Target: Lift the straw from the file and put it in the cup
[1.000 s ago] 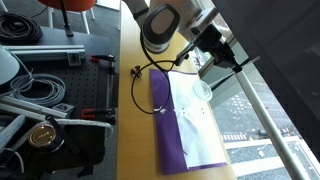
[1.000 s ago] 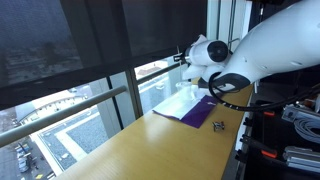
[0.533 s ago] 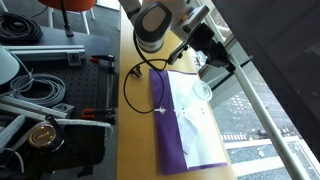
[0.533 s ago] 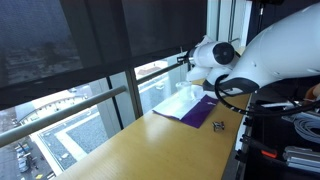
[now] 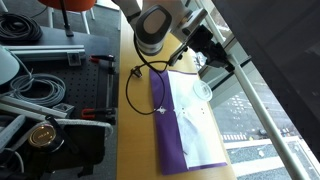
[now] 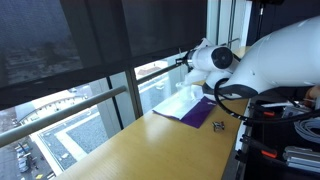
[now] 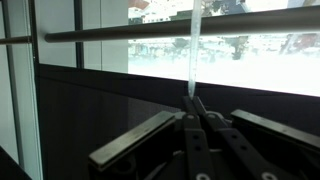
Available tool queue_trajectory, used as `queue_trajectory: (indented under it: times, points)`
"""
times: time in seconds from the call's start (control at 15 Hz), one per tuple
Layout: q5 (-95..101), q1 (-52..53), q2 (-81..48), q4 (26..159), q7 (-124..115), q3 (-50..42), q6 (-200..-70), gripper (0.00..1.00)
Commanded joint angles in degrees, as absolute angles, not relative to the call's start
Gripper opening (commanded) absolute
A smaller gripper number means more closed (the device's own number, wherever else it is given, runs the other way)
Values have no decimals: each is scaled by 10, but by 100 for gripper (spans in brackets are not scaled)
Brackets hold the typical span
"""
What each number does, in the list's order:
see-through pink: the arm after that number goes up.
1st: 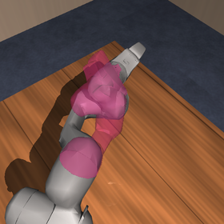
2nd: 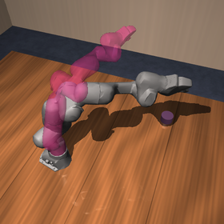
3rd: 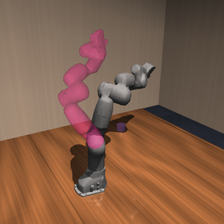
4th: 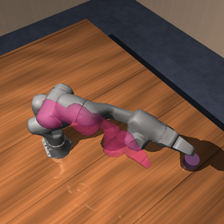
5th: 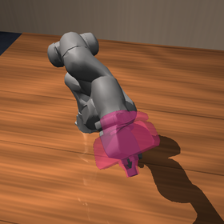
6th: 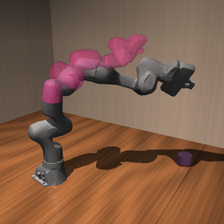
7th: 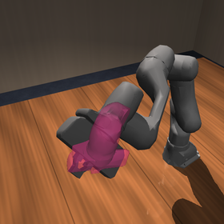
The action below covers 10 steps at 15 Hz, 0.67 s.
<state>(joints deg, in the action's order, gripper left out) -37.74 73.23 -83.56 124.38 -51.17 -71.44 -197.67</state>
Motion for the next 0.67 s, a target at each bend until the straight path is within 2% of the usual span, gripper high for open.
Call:
queue_trajectory:
  times: [0.0, 0.6]
  points:
    - [-393, 721, -867, 1215, -526, -727, -1963, 0]
    - [-390, 683, -865, 1183, -528, -724, -1955, 0]
